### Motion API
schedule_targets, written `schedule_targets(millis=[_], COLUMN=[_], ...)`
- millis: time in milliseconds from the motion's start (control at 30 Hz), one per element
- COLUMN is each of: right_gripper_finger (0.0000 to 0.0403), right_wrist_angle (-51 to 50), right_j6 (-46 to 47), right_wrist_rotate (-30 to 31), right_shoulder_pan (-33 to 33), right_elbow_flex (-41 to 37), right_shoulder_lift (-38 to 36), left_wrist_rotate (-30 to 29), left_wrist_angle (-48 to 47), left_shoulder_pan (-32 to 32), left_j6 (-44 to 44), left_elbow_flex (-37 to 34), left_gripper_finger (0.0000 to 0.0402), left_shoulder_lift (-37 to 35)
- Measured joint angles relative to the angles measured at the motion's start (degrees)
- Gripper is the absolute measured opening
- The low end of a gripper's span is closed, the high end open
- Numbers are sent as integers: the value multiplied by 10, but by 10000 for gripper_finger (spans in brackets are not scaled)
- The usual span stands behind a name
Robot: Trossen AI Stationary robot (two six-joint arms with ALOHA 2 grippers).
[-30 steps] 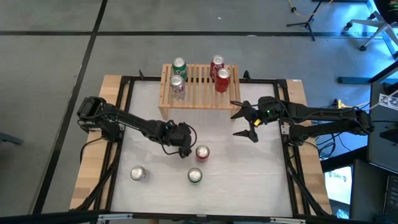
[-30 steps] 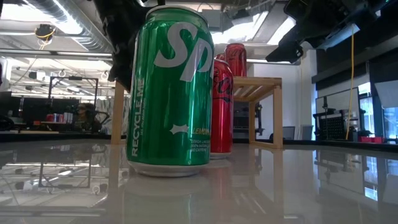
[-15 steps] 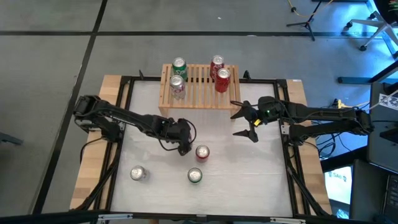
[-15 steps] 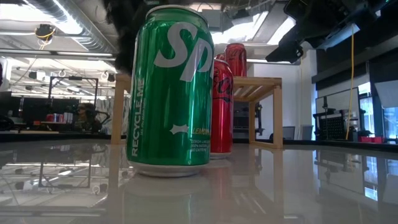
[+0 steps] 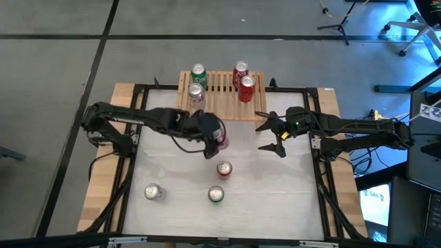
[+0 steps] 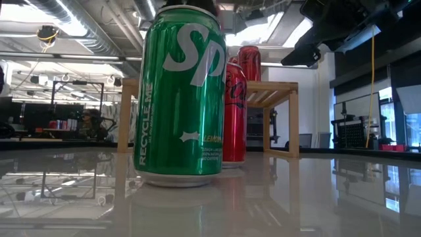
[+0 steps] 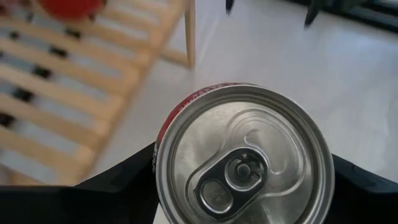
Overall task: Place canned beverage on shelf
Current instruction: Put the red/white soda can on the shelf
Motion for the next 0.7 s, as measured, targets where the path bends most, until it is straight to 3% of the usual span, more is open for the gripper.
schedule_targets(millis=[267,700], right_gripper_finger=[379,379], right_wrist_angle=[0,0], right_j6=[0,0], right_wrist_rotate=[0,0], right_shoulder_pan=[0,0], right_elbow_flex=[0,0], right_shoulder_lift=[0,0], left_wrist_rotate=[0,45], left_wrist_angle=[-12,-12], left_shoulder_pan=[54,159], left_j6=[95,158], left_elbow_flex=[71,80], left_gripper_finger=[286,287], left_shoulder_lift=[-1,0])
